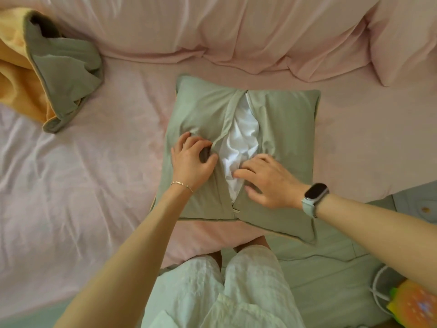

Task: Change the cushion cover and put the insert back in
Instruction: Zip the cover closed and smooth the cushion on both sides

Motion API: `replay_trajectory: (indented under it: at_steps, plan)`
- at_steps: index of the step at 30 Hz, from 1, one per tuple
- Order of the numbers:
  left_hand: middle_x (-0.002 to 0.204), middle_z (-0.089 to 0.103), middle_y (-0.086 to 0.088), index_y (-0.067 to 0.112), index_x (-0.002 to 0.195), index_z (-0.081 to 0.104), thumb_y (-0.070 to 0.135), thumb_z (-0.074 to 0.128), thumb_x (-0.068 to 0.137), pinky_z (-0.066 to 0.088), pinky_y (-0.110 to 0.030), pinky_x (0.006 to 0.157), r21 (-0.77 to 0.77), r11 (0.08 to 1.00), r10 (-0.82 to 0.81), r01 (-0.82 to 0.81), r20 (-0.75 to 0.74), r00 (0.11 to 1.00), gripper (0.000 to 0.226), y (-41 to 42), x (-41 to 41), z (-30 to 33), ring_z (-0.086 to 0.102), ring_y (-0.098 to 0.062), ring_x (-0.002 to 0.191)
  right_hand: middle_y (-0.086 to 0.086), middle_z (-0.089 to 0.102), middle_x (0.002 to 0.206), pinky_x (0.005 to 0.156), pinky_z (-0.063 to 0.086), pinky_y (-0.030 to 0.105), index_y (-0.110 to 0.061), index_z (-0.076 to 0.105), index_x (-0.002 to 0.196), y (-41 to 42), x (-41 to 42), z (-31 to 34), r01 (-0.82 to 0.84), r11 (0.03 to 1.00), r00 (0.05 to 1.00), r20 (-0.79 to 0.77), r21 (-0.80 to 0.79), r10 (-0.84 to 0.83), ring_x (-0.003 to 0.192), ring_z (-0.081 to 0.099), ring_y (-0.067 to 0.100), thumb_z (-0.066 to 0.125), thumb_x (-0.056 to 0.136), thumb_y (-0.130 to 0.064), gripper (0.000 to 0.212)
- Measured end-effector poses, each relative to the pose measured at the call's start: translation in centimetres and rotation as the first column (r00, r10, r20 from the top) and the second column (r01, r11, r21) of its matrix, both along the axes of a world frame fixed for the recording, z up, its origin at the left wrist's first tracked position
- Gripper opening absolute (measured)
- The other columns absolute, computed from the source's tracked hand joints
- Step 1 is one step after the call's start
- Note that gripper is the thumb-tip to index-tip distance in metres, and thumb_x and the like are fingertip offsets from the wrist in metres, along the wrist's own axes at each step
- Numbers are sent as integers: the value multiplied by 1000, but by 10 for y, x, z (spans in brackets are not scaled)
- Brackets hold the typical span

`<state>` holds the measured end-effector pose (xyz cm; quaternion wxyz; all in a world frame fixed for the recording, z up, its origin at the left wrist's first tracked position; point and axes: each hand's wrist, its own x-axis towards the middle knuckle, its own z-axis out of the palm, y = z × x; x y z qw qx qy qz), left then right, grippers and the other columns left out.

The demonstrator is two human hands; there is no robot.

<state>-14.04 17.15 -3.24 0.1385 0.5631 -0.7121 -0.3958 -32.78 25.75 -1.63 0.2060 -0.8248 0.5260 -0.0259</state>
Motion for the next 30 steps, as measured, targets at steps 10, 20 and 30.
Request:
replay_trajectory:
  at_steps: [10,20,30]
  plan:
    - [117,54,1,12,96,62,17,56,87,18,-60,104,23,994,97,-103,199,975,12,18,-25,17,19,-22,138,-1,62,102,92,38,47,-16,62,101,-36,-26,27,-106,989,839,-524,102,144,104,56,21,36,80,-34,38]
    - [88,60,-13,10,87,75,16,58,79,37,-37,74,-290,943,153,-161,-50,987,19,-34,-25,53,51,-36,90,2,62,82,73,39,32,-12,64,87,-50,-32,78,3,1000,993,-120,-23,-6,90,53,20,56,81,-25,16]
    - [94,67,-10,13,108,70,30,35,88,44,-36,69,-205,918,-327,339,89,941,43,-22,2,31,57,-36,82,4,56,76,66,33,30,-11,58,80,-22,27,25,321,911,947,104,-260,-304,79,40,19,61,74,-20,12]
